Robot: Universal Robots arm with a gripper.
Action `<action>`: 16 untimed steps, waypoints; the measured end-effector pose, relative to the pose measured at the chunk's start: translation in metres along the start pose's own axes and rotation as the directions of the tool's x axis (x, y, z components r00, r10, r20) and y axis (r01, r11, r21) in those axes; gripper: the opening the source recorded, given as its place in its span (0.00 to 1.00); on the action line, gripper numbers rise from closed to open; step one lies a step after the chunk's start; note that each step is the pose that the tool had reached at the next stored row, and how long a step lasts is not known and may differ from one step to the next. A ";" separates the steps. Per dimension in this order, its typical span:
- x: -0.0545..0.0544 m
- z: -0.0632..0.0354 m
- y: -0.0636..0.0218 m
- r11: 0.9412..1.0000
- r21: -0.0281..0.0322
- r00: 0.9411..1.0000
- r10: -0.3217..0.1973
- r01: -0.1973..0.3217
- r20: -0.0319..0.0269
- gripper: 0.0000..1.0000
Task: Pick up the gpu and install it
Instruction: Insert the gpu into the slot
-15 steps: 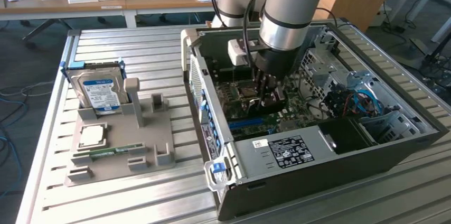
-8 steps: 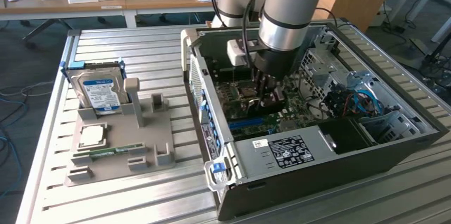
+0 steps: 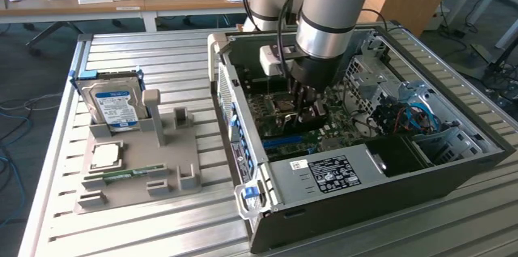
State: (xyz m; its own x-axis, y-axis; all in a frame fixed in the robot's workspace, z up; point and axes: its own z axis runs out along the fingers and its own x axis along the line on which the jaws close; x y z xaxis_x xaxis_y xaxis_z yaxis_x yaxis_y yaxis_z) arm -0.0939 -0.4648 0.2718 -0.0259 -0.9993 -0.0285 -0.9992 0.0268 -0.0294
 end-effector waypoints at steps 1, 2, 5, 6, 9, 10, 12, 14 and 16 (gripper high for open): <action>0.000 0.0000 0.0000 1.000 0.000 1.000 0.000 0.000 0.000 0.26; 0.000 0.0000 0.0001 1.000 0.000 1.000 0.000 0.000 0.000 0.26; 0.000 0.0001 0.0003 1.000 0.000 1.000 0.000 0.000 0.000 0.26; 0.000 0.0007 0.0004 1.000 0.000 1.000 0.000 0.000 0.000 0.26; 0.000 0.0019 0.0004 1.000 0.000 1.000 0.000 0.000 0.000 0.26; 0.000 0.0020 0.0004 1.000 0.000 1.000 0.000 0.000 0.000 0.26; 0.000 0.0023 0.0007 1.000 0.000 1.000 0.000 0.000 0.000 0.26; 0.000 0.0025 0.0011 1.000 0.000 1.000 0.000 0.000 0.000 0.26; 0.000 0.0026 0.0015 1.000 0.000 1.000 0.000 0.000 0.000 0.26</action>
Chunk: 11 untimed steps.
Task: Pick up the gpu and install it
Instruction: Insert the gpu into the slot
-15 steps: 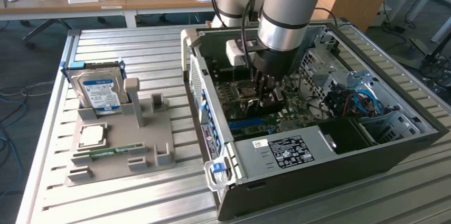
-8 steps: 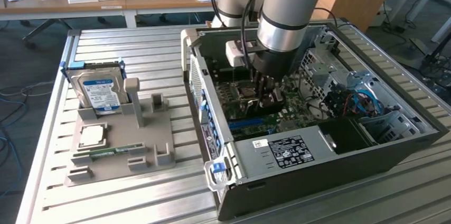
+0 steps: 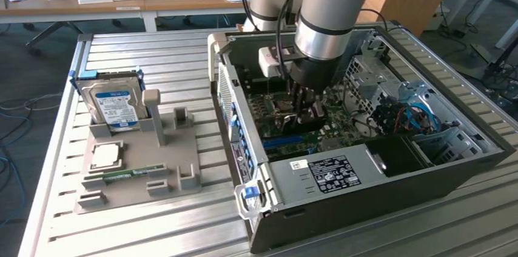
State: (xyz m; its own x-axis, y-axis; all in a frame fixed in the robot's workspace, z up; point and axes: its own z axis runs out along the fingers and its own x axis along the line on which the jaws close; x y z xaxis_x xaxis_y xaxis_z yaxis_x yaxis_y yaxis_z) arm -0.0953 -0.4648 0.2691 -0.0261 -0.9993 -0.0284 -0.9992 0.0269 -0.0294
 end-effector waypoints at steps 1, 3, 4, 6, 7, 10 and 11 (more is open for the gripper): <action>0.000 0.0003 0.0001 1.000 0.000 1.000 0.000 0.000 0.000 0.26; 0.000 0.0017 0.0001 1.000 0.000 1.000 0.000 0.000 0.000 0.26; 0.000 0.0025 0.0003 1.000 0.000 1.000 0.000 0.000 0.000 0.26; 0.000 0.0042 0.0003 1.000 0.000 1.000 0.000 0.000 0.000 0.26; 0.000 0.0049 0.0003 1.000 0.000 1.000 0.000 0.000 0.000 0.26; 0.000 0.0061 0.0004 1.000 0.000 1.000 0.000 0.000 -0.001 0.26; 0.000 0.0062 0.0005 1.000 0.000 1.000 0.000 0.000 -0.001 0.26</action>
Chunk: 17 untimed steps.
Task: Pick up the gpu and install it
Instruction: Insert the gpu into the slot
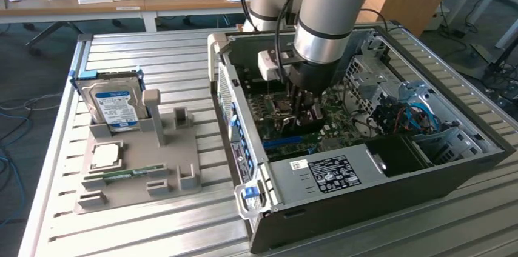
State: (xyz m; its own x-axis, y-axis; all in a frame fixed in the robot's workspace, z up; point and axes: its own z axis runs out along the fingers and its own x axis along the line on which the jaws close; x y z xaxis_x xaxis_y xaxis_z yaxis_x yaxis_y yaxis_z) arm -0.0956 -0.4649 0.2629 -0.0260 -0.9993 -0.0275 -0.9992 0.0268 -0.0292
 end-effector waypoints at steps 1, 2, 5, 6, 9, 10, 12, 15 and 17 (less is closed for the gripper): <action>0.000 0.0002 0.0002 1.000 0.000 1.000 0.000 0.000 0.000 0.26; 0.000 0.0003 0.0007 1.000 0.000 1.000 0.000 0.000 0.000 0.26; 0.000 0.0005 0.0015 1.000 0.000 1.000 0.000 0.000 0.000 0.26; 0.000 0.0005 0.0019 1.000 0.000 1.000 0.001 -0.001 0.000 0.26; 0.000 0.0005 0.0029 1.000 0.000 1.000 0.001 -0.001 0.000 0.26; 0.000 0.0005 0.0030 1.000 0.000 1.000 0.001 -0.001 0.000 0.26; 0.000 0.0010 0.0031 1.000 0.000 1.000 0.001 -0.001 0.000 0.26; 0.000 0.0024 0.0033 1.000 0.000 1.000 0.002 -0.002 -0.001 0.26; 0.000 0.0024 0.0032 1.000 0.000 1.000 0.002 -0.002 -0.001 0.26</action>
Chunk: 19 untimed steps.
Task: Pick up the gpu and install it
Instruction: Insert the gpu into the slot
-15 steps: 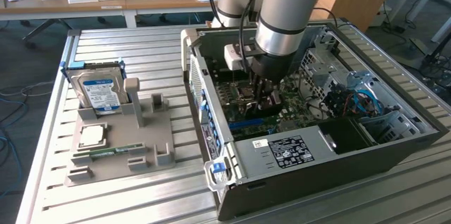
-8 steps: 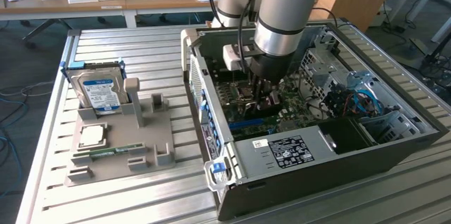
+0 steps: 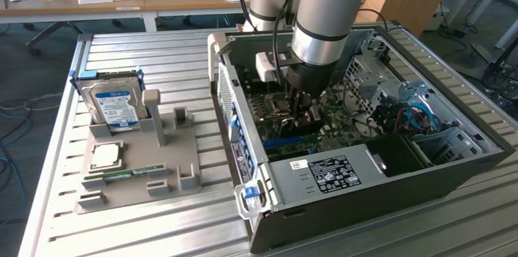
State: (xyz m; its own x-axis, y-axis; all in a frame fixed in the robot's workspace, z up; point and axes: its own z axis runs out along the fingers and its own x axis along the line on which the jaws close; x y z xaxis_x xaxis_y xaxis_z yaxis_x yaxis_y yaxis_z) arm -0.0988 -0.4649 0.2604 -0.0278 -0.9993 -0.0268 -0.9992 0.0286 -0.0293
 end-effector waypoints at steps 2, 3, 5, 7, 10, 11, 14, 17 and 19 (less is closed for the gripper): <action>0.000 0.0001 0.0000 1.000 0.000 1.000 0.000 0.000 0.000 0.26; 0.000 0.0001 0.0000 1.000 0.000 1.000 0.000 0.000 0.000 0.26; 0.000 0.0002 -0.0003 1.000 -0.001 1.000 0.000 0.000 0.000 0.26; 0.000 0.0004 -0.0023 1.000 -0.011 1.000 0.001 -0.001 0.000 0.26; 0.000 0.0002 -0.0036 1.000 -0.020 1.000 0.001 -0.001 0.000 0.26; 0.000 0.0002 -0.0036 1.000 -0.020 1.000 0.001 -0.001 0.000 0.26; 0.000 0.0003 -0.0037 1.000 -0.020 1.000 0.001 -0.001 0.000 0.26; 0.000 0.0003 -0.0036 1.000 -0.020 1.000 0.001 -0.001 0.000 0.26; 0.000 0.0003 -0.0036 1.000 -0.020 1.000 0.001 -0.001 0.000 0.26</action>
State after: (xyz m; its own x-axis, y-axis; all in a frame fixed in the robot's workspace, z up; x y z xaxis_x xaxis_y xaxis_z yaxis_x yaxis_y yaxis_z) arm -0.0952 -0.4648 0.2602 -0.0286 -0.9992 -0.0270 -0.9995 0.0289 -0.0093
